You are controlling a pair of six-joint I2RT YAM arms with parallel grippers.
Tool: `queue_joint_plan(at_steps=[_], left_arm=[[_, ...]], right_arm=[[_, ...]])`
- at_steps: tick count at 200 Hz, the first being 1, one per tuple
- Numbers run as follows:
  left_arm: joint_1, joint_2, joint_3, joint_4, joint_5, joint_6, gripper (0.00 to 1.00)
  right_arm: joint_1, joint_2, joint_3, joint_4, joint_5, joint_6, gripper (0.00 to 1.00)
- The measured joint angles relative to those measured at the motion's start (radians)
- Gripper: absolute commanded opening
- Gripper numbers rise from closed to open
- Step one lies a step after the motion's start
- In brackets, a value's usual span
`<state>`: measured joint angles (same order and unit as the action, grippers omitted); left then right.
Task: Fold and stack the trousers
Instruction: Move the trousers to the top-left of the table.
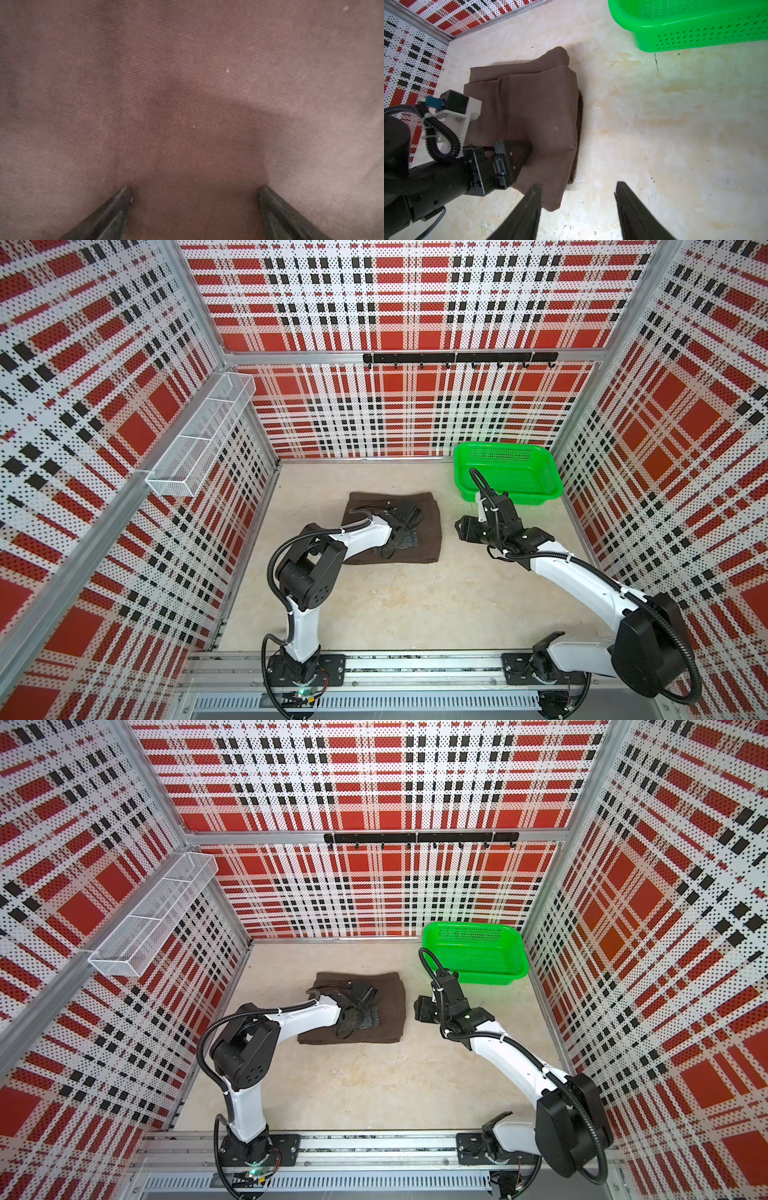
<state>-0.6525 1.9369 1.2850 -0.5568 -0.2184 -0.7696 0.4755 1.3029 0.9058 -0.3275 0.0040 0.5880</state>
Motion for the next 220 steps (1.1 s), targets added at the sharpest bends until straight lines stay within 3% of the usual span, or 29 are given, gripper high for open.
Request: queue_joint_plan(at_steps=[220], left_arm=[[0.220, 0.042, 0.046, 0.034, 0.024, 0.124, 0.98]], right_arm=[[0.020, 0.058, 0.004, 0.052, -0.080, 0.021, 0.60]])
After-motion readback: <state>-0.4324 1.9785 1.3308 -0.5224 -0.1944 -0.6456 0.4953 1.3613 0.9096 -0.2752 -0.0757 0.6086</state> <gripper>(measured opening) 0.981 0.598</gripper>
